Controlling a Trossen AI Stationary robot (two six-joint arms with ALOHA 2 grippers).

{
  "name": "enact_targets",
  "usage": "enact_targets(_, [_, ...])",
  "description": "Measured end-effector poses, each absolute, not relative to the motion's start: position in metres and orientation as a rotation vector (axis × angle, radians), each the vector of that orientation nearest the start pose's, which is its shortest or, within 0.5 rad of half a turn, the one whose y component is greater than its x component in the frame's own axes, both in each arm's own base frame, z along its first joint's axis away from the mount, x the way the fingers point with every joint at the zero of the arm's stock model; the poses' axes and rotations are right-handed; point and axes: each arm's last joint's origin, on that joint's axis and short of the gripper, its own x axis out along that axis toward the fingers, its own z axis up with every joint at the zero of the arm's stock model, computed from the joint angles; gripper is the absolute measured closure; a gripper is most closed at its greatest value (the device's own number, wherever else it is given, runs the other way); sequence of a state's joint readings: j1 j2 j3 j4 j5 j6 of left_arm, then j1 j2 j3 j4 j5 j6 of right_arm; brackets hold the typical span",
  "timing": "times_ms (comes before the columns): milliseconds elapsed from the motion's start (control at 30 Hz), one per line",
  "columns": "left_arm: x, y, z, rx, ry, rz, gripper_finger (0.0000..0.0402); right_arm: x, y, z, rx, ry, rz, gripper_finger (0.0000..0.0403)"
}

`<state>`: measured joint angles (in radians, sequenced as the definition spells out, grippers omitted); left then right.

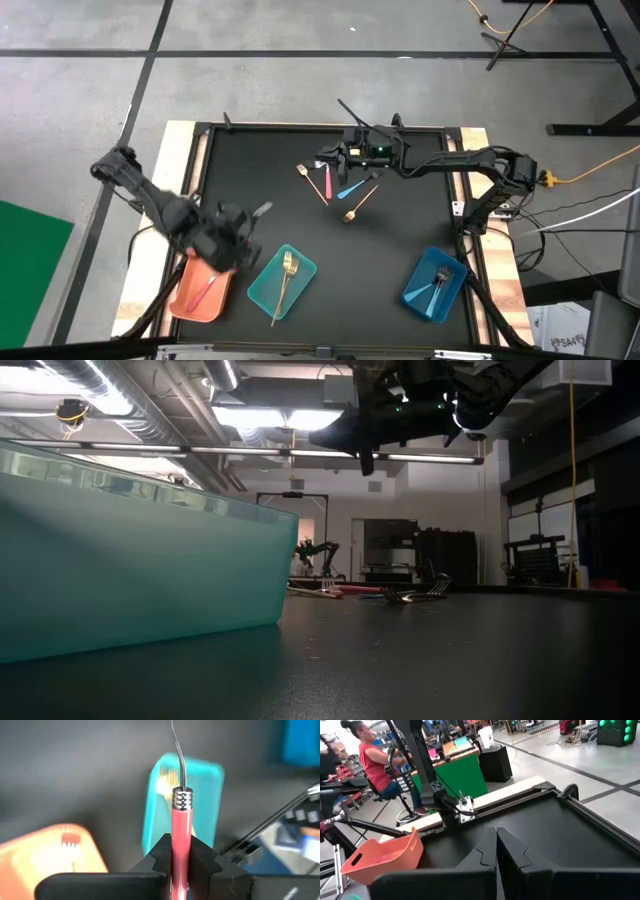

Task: Sort silverware by color (type)
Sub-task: Put the pink fork into the orange bin

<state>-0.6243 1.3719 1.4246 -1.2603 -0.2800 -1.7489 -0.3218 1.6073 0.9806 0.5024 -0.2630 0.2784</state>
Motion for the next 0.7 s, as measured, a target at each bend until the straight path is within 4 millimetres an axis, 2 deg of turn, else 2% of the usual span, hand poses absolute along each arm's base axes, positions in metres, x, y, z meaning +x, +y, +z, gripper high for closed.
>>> enact_targets(200, [0.193,-0.181,0.317,-1.016,1.155,0.755,0.0373,0.342,-0.106,0.261,0.316,0.107,-0.075,0.04])
enact_targets(367, [0.185,-0.212,0.294,-0.989,1.278,0.841,0.0373,0.342,-0.106,0.261,0.317,0.107,-0.074,0.04])
enact_targets(533, [0.177,-0.233,0.276,-0.964,1.32,0.938,0.0373,0.342,-0.106,0.261,0.317,0.108,-0.074,0.04])
enact_targets(700, [0.168,-0.245,0.265,-0.92,1.349,0.996,0.0373,0.342,-0.106,0.261,0.318,0.108,-0.074,0.04])
